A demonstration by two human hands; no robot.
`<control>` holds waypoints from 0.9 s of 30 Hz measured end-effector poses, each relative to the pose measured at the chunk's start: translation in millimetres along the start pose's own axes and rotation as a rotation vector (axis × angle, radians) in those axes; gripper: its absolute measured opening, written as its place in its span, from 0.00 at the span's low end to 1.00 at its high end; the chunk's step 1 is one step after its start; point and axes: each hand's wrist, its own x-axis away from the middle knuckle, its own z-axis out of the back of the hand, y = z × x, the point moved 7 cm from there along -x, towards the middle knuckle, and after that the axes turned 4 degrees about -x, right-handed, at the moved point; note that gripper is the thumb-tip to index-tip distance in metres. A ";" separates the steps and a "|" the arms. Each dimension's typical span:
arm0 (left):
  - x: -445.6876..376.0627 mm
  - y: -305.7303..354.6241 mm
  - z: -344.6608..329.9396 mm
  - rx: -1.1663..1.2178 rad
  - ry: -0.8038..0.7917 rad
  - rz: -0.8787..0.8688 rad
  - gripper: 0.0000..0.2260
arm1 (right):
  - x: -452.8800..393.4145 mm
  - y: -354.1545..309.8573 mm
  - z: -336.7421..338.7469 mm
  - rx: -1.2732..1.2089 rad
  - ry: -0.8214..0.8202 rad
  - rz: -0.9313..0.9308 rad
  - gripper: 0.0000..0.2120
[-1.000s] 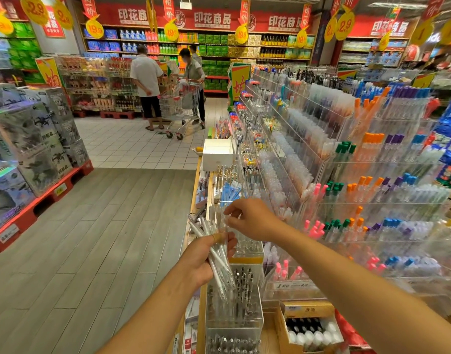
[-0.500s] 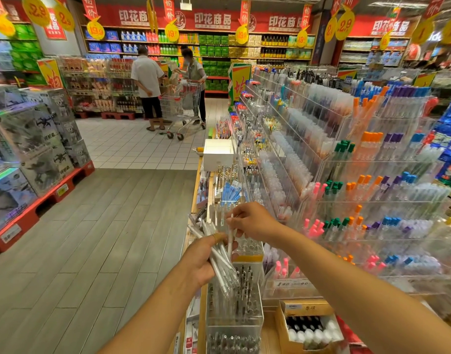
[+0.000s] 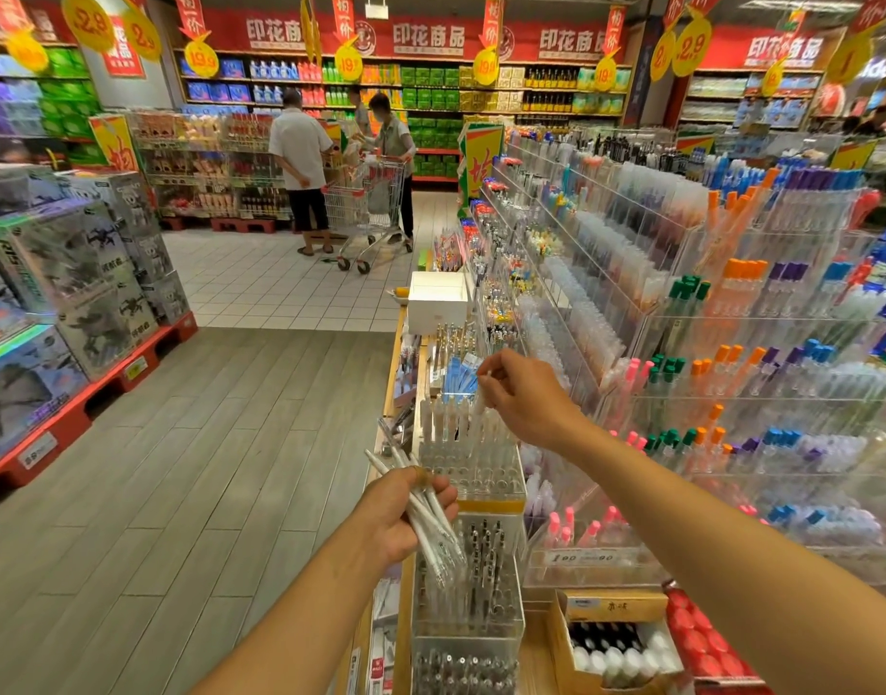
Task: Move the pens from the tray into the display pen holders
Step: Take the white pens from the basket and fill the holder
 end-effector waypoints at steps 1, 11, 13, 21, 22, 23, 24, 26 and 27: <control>0.5 0.7 -0.7 -0.002 -0.007 0.002 0.07 | 0.4 -0.3 -3.4 0.034 -0.015 0.012 0.05; 4.2 5.1 -1.8 0.035 -0.051 -0.009 0.07 | -7.4 -5.2 -11.4 0.198 -0.069 0.058 0.05; 5.3 6.9 -1.9 0.039 -0.054 -0.012 0.07 | -8.6 -3.9 -15.0 0.229 -0.098 0.059 0.06; 5.5 9.2 0.2 0.041 -0.053 -0.020 0.05 | -8.5 -0.8 -36.4 0.352 -0.168 0.096 0.07; 4.7 8.6 0.3 0.038 -0.062 -0.016 0.04 | -8.9 -1.0 -37.9 0.368 -0.160 0.107 0.07; 4.2 8.1 -0.3 0.036 -0.076 -0.013 0.04 | -9.7 -1.1 -39.0 0.381 -0.148 0.116 0.07; 3.9 7.7 -0.8 0.034 -0.091 -0.012 0.04 | -10.4 -1.6 -39.8 0.393 -0.139 0.126 0.07; 2.3 7.8 -0.9 0.028 -0.108 -0.016 0.04 | -12.5 -2.1 -41.3 0.432 -0.139 0.140 0.08; 1.2 7.9 -0.6 0.023 -0.112 -0.021 0.03 | -13.5 -2.4 -41.4 0.456 -0.143 0.143 0.08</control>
